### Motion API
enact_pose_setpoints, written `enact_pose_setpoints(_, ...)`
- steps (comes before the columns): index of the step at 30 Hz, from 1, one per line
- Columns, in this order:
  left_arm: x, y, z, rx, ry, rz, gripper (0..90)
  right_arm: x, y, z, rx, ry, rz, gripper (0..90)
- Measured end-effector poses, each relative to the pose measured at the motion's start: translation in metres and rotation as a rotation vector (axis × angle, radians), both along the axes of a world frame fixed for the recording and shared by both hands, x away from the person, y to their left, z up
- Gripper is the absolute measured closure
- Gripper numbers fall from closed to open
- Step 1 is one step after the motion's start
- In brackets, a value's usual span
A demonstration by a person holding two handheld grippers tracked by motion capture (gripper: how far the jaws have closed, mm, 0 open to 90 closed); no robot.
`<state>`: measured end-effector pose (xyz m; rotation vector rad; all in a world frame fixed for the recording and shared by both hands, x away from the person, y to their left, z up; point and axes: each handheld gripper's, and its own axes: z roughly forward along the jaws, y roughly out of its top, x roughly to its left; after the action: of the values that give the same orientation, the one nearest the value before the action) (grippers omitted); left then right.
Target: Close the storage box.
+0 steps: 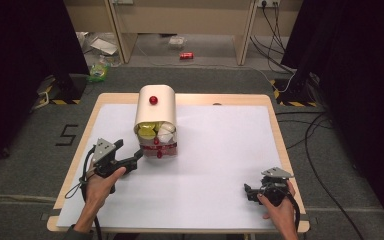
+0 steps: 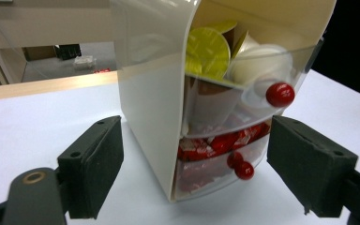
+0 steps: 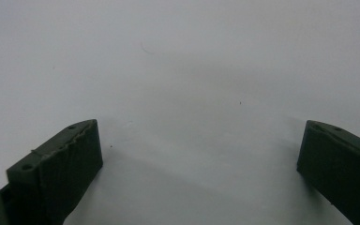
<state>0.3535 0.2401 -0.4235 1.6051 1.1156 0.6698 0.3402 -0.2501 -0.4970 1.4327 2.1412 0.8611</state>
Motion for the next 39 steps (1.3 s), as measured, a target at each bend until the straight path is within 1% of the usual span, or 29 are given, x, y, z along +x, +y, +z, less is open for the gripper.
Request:
enact_pose_setpoints(3, -0.002, 0.004, -0.002, -0.005, 0.004, 0.005, 18.4, 0.0, 0.0, 0.0, 0.002, 0.002, -0.003, 0.6)
enact_pose_setpoints(7, -0.006, 0.007, -0.003, 0.001, 0.005, 0.006, 18.3, 0.0, 0.0, 0.0, 0.0, 0.0, -0.001, 0.5)
enact_pose_setpoints(19, -0.019, 0.013, -0.006, 0.027, 0.003, 0.005, 17.8, 0.0, 0.0, 0.0, 0.001, 0.001, -0.004, 0.5)
enact_pose_setpoints(23, -0.024, 0.015, -0.01, 0.034, 0.006, 0.005, 17.8, 0.0, 0.0, 0.0, 0.001, 0.001, -0.004, 0.5)
enact_pose_setpoints(29, -0.028, 0.017, -0.016, 0.047, 0.016, 0.003, 17.8, 0.0, 0.0, 0.0, 0.001, 0.002, -0.004, 0.5)
enact_pose_setpoints(39, -0.035, 0.018, -0.019, 0.052, 0.009, -0.004, 17.7, 0.0, 0.0, 0.0, 0.001, 0.002, -0.004, 0.5)
